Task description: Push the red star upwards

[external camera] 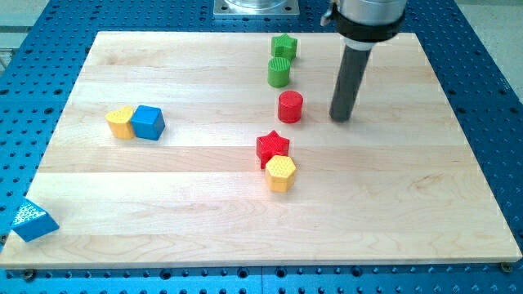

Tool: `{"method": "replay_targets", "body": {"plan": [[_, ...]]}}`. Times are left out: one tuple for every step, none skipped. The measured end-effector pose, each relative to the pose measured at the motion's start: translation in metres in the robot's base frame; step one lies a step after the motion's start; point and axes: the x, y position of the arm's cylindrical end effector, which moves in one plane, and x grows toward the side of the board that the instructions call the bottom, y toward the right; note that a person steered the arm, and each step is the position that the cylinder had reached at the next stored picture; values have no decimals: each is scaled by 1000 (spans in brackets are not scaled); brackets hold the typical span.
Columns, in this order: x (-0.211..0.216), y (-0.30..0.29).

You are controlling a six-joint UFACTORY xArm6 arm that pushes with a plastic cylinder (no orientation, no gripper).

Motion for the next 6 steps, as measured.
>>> {"method": "replay_targets", "body": {"plan": [[3, -54], [27, -58], [96, -53], [117, -74], [141, -106], [145, -130]]}}
